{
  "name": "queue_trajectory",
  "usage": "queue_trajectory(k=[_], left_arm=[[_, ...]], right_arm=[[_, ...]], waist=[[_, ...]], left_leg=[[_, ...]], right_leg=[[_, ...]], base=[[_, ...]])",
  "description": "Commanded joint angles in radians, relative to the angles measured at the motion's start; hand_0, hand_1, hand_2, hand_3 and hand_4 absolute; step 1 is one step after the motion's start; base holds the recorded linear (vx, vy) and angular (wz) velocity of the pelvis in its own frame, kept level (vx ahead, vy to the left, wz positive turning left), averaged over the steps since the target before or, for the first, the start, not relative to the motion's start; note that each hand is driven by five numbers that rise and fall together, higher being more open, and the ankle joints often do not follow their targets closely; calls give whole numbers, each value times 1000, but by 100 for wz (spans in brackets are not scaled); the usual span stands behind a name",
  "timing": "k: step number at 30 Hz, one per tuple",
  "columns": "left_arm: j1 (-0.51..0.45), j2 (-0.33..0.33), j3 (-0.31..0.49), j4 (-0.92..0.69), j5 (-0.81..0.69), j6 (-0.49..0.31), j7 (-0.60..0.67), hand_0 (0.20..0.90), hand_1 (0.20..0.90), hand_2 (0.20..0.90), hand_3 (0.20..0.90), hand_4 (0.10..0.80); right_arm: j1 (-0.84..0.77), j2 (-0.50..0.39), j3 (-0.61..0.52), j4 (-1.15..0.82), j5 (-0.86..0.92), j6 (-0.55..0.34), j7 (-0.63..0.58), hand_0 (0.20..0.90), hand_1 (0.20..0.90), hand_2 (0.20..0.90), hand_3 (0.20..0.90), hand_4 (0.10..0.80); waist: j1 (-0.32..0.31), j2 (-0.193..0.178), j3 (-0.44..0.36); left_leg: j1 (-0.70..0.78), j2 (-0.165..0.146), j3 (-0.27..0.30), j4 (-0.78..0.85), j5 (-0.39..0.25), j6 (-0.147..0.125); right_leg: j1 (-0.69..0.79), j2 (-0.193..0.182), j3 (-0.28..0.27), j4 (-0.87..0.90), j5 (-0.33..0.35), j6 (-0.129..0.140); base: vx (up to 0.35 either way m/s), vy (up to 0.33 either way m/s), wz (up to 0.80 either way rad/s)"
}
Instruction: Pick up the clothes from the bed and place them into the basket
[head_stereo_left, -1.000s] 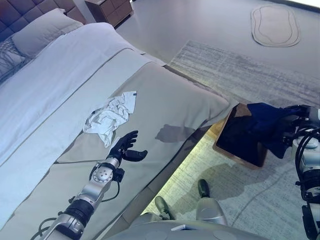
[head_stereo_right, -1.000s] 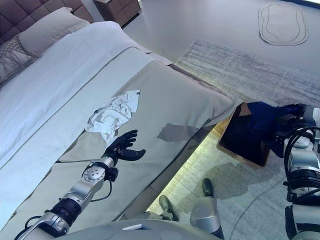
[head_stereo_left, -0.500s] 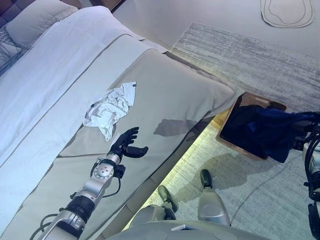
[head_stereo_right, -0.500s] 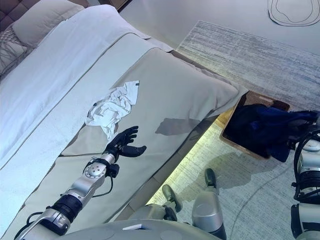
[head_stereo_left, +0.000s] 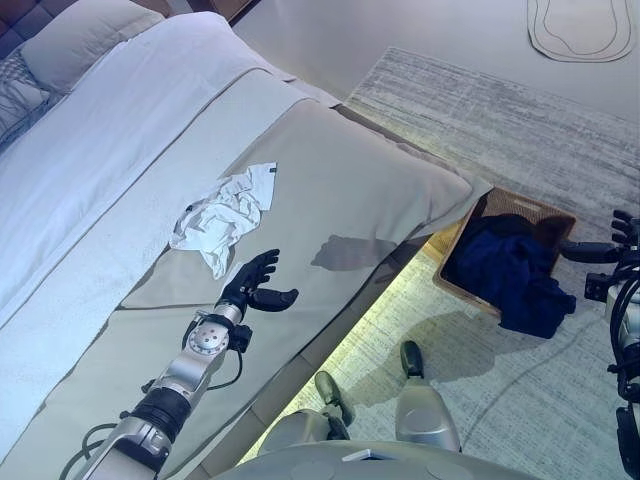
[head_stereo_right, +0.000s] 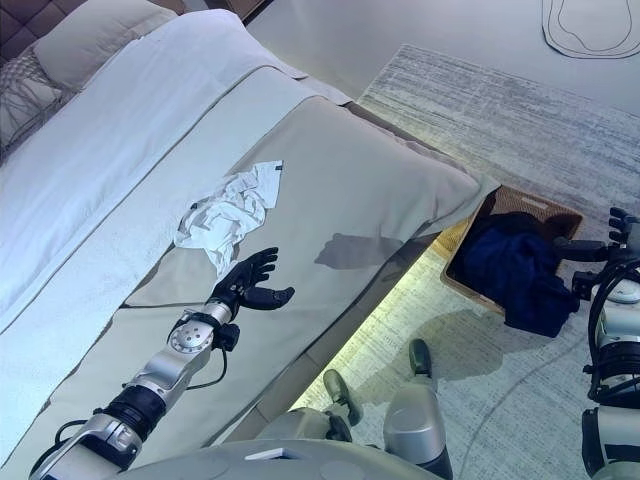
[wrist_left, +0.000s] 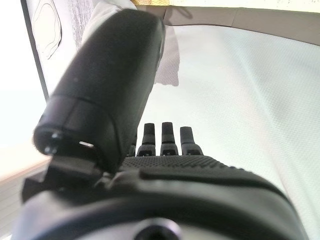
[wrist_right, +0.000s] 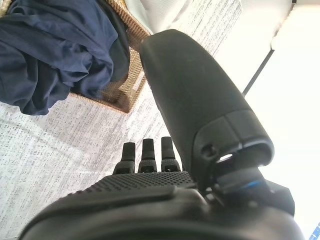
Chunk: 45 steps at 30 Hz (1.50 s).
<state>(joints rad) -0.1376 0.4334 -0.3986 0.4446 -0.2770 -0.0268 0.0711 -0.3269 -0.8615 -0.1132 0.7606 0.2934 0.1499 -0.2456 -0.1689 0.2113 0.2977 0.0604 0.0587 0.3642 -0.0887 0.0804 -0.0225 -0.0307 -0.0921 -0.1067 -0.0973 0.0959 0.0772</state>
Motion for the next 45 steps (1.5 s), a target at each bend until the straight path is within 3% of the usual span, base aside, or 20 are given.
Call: queue_trajectory(k=[1,11,18,22,27,31,35,37,39,43,45], left_arm=[[-22,33,29,-29,-24,-88,11,900,900,900,900,800],[-7,29,37,-30,-27,-75,10,900,900,900,900,800],[-10,37,65,-54,-19,-52,30,900,900,900,900,800],[-11,39,74,-47,0,-56,19,900,900,900,900,800],[1,38,89,-36,9,-59,48,900,900,900,900,800],[49,55,119,-62,39,-59,45,900,900,900,900,800],[84,90,140,-94,37,-55,0,900,900,900,900,800],[90,108,142,-103,34,-62,-12,900,900,900,900,800],[86,128,140,-113,29,-59,-25,900,900,900,900,800],[21,129,118,-114,-5,-77,4,900,900,900,900,800],[-24,128,104,-125,-18,-91,27,900,900,900,900,800]], right_arm=[[-56,-84,-6,-78,-31,-91,-3,900,900,900,900,800],[-47,-45,18,-125,-44,-101,36,900,900,900,900,800],[-139,-2,112,-205,-108,-116,-30,900,900,900,900,800],[-173,25,143,-253,-136,-132,-70,900,900,900,900,800],[-264,54,223,-296,-201,-142,-87,900,900,900,900,800],[-311,81,272,-301,-230,-99,-99,900,900,900,900,800],[-382,113,302,-242,-129,-53,-117,900,900,900,900,800],[-391,120,302,-220,-119,-53,-127,900,900,900,900,800],[-375,108,287,-217,-83,-47,-133,900,900,900,900,800],[-409,89,276,-211,-87,-46,-149,900,900,900,900,800],[-474,71,283,-189,-81,-53,-161,900,900,900,900,800]], waist=[[9,-81,-73],[54,-122,-97],[124,-165,-105],[148,-172,-105],[197,-183,-97],[247,-195,-95],[295,-195,-80],[303,-187,-70],[297,-184,-50],[268,-184,21],[265,-182,57]], left_leg=[[14,34,-54,23,-73,-77],[33,33,-72,19,-68,-72],[23,23,-125,17,-61,-59],[12,16,-93,11,-51,-54],[1,-28,-134,9,-62,-22],[2,-64,-168,8,-77,6],[-9,-75,-177,32,-87,36],[-23,-71,-183,52,-92,50],[-34,-81,-221,78,-101,62],[-38,-95,-298,120,-140,60],[-90,-101,-319,184,-167,64]], right_leg=[[22,39,-8,23,-59,-11],[65,30,-57,32,-72,-19],[89,26,-101,52,-90,-31],[103,20,-155,49,-91,-30],[105,2,-180,63,-87,-20],[105,-24,-196,81,-80,-3],[87,-52,-207,178,-116,5],[51,-51,-197,310,-147,0],[-21,-48,-162,445,-107,8],[-146,-74,-83,369,-29,17],[-181,-60,-49,346,-60,12]], base=[[0,0,0],[17,6,8],[-13,-1,23],[9,37,49],[95,156,43],[177,220,25],[138,211,22],[155,160,18],[220,70,37],[88,-90,61],[-104,-139,60]])
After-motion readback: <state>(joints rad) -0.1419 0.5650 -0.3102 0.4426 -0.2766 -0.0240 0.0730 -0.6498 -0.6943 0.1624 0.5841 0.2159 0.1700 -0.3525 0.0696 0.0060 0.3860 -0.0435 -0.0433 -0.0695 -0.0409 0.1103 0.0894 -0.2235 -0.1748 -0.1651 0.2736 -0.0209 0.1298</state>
